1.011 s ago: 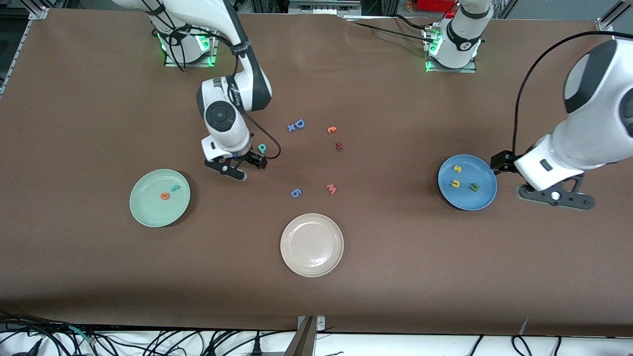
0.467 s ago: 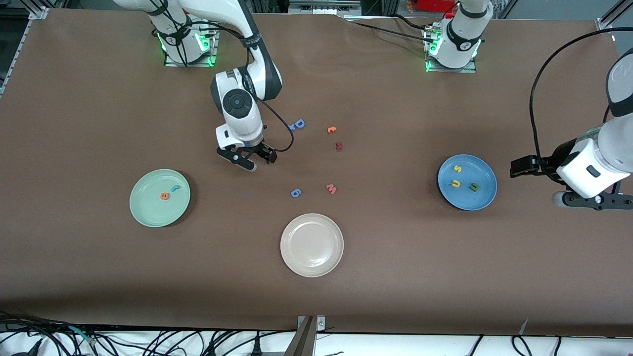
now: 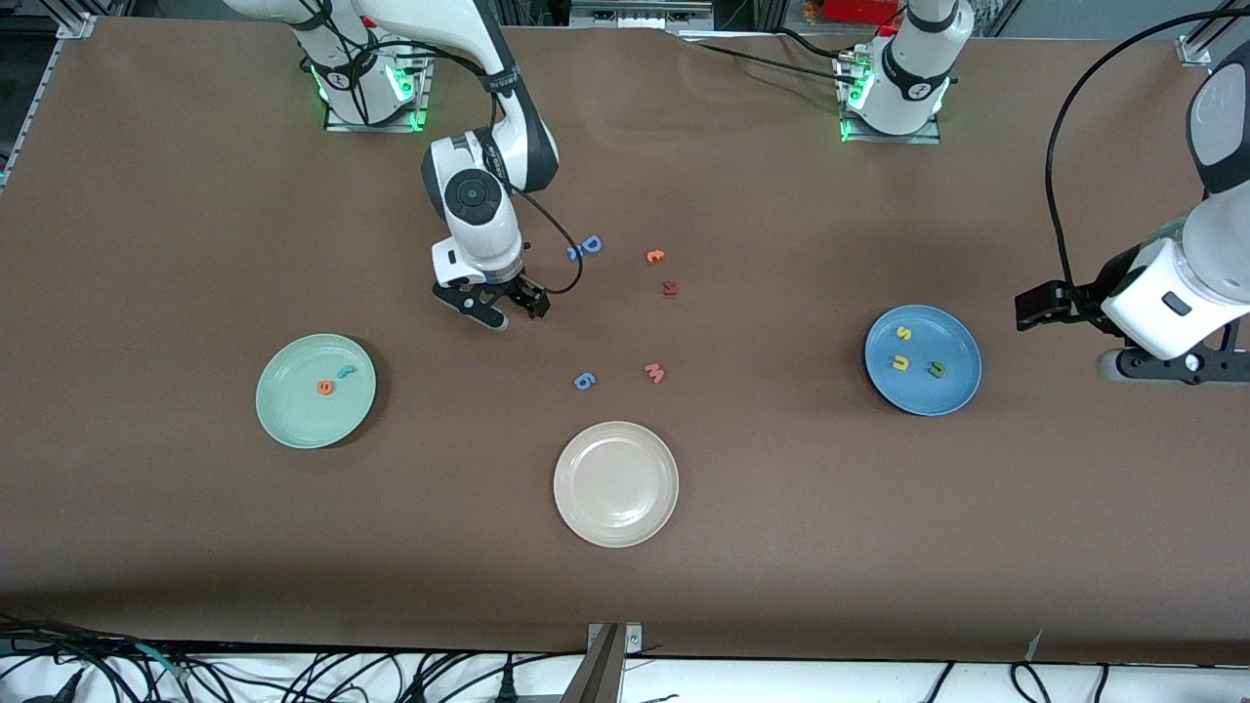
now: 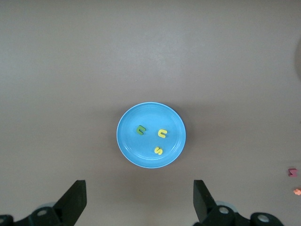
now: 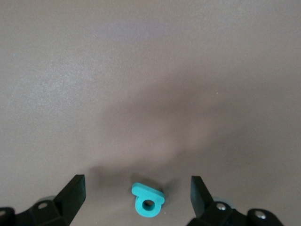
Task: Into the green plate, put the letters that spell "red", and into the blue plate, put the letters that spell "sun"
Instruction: 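Grasp the teal d with the right gripper while the left gripper withdraws, then carry the teal d to the green plate and open the right gripper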
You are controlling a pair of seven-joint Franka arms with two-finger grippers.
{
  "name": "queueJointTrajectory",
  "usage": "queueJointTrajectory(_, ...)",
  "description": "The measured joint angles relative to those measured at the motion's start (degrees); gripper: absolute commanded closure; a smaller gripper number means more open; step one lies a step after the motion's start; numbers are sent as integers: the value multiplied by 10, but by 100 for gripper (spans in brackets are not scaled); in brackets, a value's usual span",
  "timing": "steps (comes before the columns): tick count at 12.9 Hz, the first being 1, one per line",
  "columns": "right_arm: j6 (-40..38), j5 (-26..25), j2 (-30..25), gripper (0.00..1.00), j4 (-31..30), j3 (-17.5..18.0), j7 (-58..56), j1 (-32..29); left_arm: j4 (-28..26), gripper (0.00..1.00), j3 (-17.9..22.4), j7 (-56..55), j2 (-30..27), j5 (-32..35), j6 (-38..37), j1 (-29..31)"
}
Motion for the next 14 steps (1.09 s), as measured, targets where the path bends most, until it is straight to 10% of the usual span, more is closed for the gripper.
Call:
queueJointTrajectory(9, 7, 30, 0, 14, -12, 6, 7, 1, -130, 0, 2, -3, -122, -1, 36, -23)
queueJointTrajectory(14, 8, 50, 0, 47, -13, 16, 7, 1, -142, 0, -11, -5, -128, -1, 36, -19)
